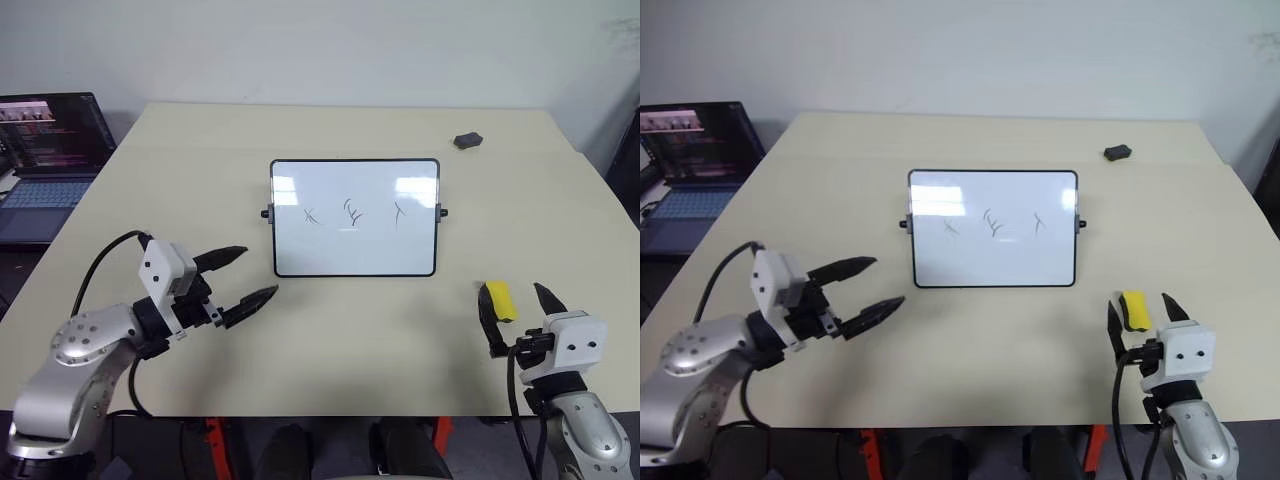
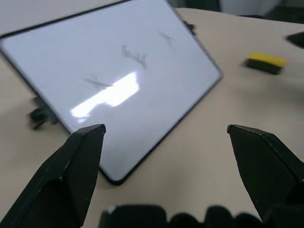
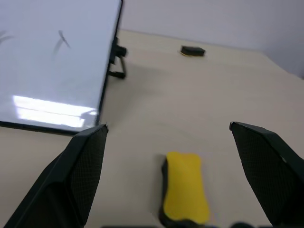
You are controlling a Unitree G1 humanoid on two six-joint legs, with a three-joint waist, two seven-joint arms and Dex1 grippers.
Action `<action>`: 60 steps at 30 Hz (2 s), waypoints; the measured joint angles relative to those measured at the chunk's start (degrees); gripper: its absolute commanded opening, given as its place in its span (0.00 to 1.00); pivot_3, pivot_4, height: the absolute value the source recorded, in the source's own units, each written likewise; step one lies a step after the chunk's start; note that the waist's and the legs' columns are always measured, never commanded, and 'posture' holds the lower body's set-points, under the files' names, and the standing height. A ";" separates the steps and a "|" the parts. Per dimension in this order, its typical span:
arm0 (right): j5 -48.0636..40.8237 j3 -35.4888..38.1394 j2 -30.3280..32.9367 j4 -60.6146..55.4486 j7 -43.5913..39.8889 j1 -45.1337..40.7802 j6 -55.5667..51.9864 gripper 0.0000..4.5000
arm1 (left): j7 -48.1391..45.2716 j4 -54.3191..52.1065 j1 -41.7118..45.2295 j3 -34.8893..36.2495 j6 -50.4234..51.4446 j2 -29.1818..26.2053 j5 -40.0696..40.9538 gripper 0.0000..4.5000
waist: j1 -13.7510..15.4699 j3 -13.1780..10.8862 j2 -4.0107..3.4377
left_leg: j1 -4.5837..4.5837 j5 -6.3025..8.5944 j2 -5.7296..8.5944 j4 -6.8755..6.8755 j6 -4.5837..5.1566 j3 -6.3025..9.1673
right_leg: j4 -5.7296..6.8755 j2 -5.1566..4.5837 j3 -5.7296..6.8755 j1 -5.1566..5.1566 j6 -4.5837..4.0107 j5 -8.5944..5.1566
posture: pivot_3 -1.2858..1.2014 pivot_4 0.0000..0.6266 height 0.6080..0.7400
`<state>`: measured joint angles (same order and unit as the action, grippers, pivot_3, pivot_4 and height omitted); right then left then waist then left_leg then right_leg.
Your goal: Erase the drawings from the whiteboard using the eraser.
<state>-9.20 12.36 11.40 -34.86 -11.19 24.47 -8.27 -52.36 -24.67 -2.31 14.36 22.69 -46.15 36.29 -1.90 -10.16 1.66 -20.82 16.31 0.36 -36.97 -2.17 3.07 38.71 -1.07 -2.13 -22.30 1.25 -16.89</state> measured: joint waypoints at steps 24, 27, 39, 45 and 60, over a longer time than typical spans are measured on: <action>-1.65 -0.77 0.18 8.57 -2.28 -5.60 -3.53 0.99 | -8.03 -3.80 -1.55 -10.07 -3.05 0.83 -5.08 1.00 | 0.22 -0.05 -0.08 | 0.04 -0.01 0.00 -0.09 0.00 0.03 | 0.19 0.01 0.00 0.01 -0.05 -0.03 | 0.52 0.24 1.00; -2.34 -0.68 0.98 5.51 -0.67 -8.26 -10.33 0.99 | -8.19 -4.08 1.69 -10.24 -3.02 0.83 -5.05 1.00 | 0.23 -0.05 -0.08 | 0.04 -0.01 0.01 -0.10 0.00 0.03 | 0.20 0.01 0.00 0.02 -0.04 -0.02 | 0.52 0.24 1.00; -10.26 5.22 4.89 -3.19 5.20 -21.23 -42.00 0.99 | -8.49 -4.40 3.05 -12.63 -3.00 0.85 -5.50 1.00 | 0.16 -0.05 -0.08 | 0.02 -0.01 0.03 -0.07 0.01 0.07 | 0.18 0.02 0.04 0.01 -0.04 -0.02 | 0.52 0.24 1.00; -11.72 7.22 5.63 -1.77 5.41 -23.70 -47.95 0.99 | -8.57 -4.28 3.63 -13.80 -3.20 0.96 -6.10 1.00 | 0.15 -0.05 -0.08 | 0.01 -0.01 0.03 -0.06 0.01 0.07 | 0.18 0.02 0.04 0.00 -0.04 -0.02 | 0.52 0.24 1.00; -12.49 7.90 6.56 0.18 4.81 -24.88 -51.84 0.99 | -9.73 -2.81 2.82 -13.98 -5.11 1.20 -6.53 1.00 | 0.11 -0.05 -0.08 | 0.01 -0.01 0.02 -0.07 0.01 0.07 | 0.18 0.02 0.05 0.00 -0.04 -0.02 | 0.52 0.24 1.00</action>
<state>-21.69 20.26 17.96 -34.68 -6.38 -0.41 -60.11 -62.09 -27.49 0.51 0.38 17.57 -44.96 29.76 -1.78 -10.21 1.59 -20.81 16.30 0.38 -37.04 -2.16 3.14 38.89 -1.04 -2.09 -22.30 1.21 -16.91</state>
